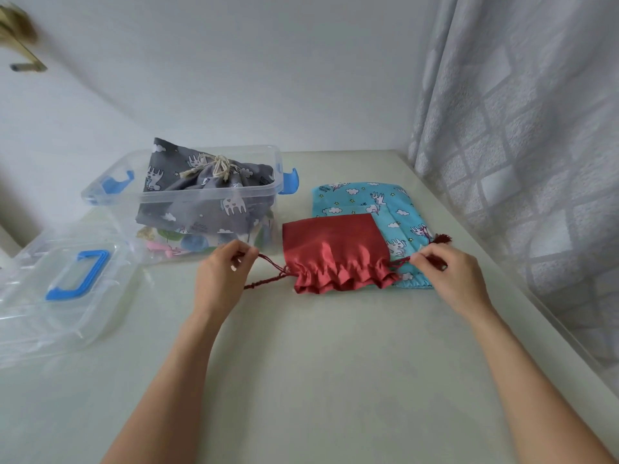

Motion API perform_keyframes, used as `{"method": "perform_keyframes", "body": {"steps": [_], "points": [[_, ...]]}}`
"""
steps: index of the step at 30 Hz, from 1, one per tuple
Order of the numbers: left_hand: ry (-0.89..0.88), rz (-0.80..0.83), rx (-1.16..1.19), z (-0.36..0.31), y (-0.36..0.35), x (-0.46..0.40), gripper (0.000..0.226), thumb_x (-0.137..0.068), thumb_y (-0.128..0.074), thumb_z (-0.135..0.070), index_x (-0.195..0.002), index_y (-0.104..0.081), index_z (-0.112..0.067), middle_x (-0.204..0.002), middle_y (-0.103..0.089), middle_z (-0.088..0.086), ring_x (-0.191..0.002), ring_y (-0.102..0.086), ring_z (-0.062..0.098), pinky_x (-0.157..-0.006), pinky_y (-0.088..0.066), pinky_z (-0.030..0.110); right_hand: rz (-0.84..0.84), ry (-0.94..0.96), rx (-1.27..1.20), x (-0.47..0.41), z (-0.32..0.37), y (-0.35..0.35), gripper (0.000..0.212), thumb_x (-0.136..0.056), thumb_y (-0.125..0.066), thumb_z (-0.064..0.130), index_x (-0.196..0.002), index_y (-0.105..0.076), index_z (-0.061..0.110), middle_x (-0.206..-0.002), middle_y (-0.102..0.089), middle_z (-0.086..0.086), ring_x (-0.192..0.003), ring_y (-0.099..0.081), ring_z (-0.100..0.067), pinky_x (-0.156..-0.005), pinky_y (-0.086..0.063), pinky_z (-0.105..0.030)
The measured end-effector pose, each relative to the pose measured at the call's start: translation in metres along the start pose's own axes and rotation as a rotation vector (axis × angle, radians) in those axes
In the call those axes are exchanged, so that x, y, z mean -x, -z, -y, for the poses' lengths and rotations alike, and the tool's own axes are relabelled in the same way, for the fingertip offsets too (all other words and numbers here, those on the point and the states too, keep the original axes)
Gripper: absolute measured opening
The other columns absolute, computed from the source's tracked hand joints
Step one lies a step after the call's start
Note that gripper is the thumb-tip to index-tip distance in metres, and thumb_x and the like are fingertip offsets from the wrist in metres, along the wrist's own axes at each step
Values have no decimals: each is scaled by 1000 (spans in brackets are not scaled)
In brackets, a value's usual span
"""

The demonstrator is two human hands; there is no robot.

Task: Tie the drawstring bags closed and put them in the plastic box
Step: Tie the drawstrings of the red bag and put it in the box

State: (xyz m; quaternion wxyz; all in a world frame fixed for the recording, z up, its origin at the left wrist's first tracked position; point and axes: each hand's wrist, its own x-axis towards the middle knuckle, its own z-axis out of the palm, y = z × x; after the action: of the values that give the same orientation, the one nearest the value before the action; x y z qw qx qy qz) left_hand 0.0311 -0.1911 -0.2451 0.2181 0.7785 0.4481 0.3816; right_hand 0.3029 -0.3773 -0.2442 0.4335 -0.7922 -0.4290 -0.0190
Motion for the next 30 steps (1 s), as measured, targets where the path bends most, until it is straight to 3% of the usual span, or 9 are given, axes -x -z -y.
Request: {"method": "perform_keyframes", "body": {"steps": [3,8,10,12,14,16,22,27,30], "points": [[10,19,383,-9,3,1,17,-92,-56,-26,-82,-63,-16,-89,-62,-3,-83,-58,7,-74,-40,13,66,-39,-349,-1,20,-2,16,-84,-65,8,-68,-64,11,-93,-64,3,-88,-55,6,-78,-39,-9],[198,221,1125,-34,-4,6,26,-99,-39,-22,-91,-58,-5,-97,-72,5,-99,-66,18,-91,-51,25,216,-73,-717,0,48,-18,15,-88,-58,6,-74,-63,3,-110,-69,1,-105,-63,-6,-84,-45,-10],[236,262,1176,-38,-7,7,27,-101,-33,-20,-82,-49,-8,-76,-69,2,-83,-68,20,-86,-54,29,212,-122,-912,-1,56,-26,18,-91,-51,7,-75,-57,4,-101,-72,-6,-100,-67,-20,-88,-49,-22],[255,257,1156,-34,-8,7,28,-101,-35,-20,-75,-40,-14,-57,-46,-4,-55,-53,12,-77,-54,29,177,-226,-1117,-3,58,-30,19,-95,-44,9,-79,-53,4,-80,-73,-6,-80,-70,-22,-79,-53,-28],[312,202,1135,-27,-6,4,30,-101,-37,-20,-71,-35,-17,-56,-27,-7,-47,-28,7,-65,-53,24,114,-311,-1221,-5,50,-29,25,-98,-41,12,-74,-48,9,-59,-62,1,-56,-62,-15,-73,-51,-29],[336,125,1034,-20,-3,1,31,-100,-39,-20,-70,-34,-18,-59,-24,-7,-48,-24,6,-53,-46,21,85,-360,-1246,-5,41,-28,30,-99,-39,14,-69,-41,13,-52,-47,6,-46,-46,-10,-76,-48,-31],[36,-24,307,3,5,0,23,-96,-47,-23,-78,-46,-8,-59,-41,1,-52,-33,15,-54,-29,31,19,-270,-748,1,26,-31,33,-99,-42,17,-68,-33,17,-52,-34,11,-51,-28,-7,-51,-25,-22],[-305,211,-48,5,4,4,19,-86,-57,-47,-83,-59,-27,-73,-56,-11,-71,-50,10,-60,-39,24,134,113,-102,13,26,-29,24,-96,-48,21,-76,-47,9,-65,-59,1,-56,-49,-7,-58,-38,-23],[-502,269,-151,8,-1,2,38,-76,-49,-64,-90,-68,-34,-88,-59,-16,-83,-44,9,-71,-37,17,185,255,94,16,27,-27,20,-95,-48,31,-83,-48,15,-73,-67,3,-59,-56,-5,-60,-45,-27]]}}
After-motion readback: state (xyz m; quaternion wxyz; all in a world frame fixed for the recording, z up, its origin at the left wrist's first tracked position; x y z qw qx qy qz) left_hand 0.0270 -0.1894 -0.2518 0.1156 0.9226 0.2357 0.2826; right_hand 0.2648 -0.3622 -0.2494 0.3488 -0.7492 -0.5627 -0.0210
